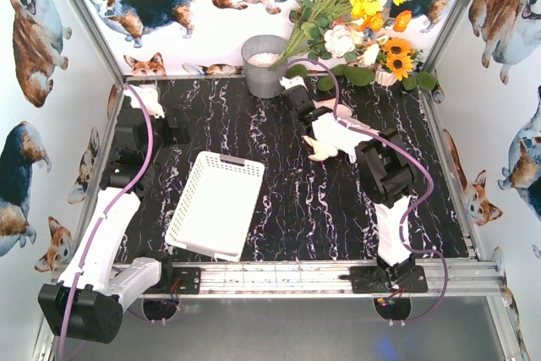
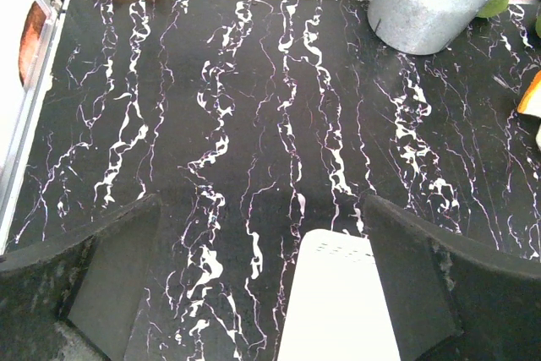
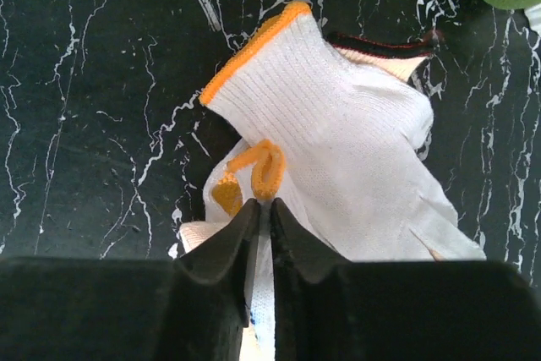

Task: Put the gloves into the storage basket
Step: Pick up the glove from the center of the board.

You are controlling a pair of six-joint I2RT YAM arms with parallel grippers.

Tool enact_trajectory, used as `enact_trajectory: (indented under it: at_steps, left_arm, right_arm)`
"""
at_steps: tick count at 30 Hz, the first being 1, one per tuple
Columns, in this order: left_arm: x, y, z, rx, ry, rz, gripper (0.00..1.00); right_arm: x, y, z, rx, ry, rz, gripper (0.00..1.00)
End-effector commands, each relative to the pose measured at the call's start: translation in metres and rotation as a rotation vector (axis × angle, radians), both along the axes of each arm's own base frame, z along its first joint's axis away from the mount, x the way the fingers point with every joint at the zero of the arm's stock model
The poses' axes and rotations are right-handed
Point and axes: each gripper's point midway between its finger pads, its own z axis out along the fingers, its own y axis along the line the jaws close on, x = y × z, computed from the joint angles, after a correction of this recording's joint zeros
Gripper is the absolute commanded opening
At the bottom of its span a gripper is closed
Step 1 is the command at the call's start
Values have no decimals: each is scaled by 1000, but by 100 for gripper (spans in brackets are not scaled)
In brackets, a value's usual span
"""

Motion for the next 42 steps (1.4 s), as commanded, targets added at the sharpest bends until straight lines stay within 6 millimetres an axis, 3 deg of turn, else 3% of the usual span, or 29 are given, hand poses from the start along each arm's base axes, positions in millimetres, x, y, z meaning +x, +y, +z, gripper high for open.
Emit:
enact_trajectory:
  at_steps: [1,2,8,11,16,20,25,28,31,34,39,42]
  left_arm:
    - [0,-3,7,-18,-17,-11,100]
    - [-1,-4,9,-22,-18,-16,100]
    - [-2,-3,14,-40,-35,-24,100]
    - [0,-4,14,-57,-31,-40,100]
    - [2,-16,12,-73,-37,-140,100]
    - [9,-40,-4,-100,-79,-292,100]
    - [1,-93,-17,-163,-91,-520,100]
    - [-17,-131,-33,-88,-42,-641,100]
    - [-45,-178,-34,-88,-30,-814,100]
    - [-69,-214,-12,-216,-43,-968,100]
    - [-109,-256,77,-425,-179,-1218,100]
    - [-132,-272,85,-434,-182,-1329,100]
  right_arm:
    - [17,-2,51,-6,-132,-11,7]
    - [13,-4,61,-2,-143,-11,1]
    - [-21,-26,148,34,-264,-30,0]
    - [-42,-36,182,78,-301,-31,0]
    - [-86,-35,234,254,-315,27,0]
    - [-125,-9,266,482,-242,141,0]
    - [-170,29,279,675,-130,363,0]
    - [-197,45,280,813,-72,471,0]
    - [-229,62,284,949,-1,609,0]
    - [-256,68,287,1002,44,726,0]
    - [-288,65,306,1101,48,781,0]
    - [-315,67,317,1156,66,893,0]
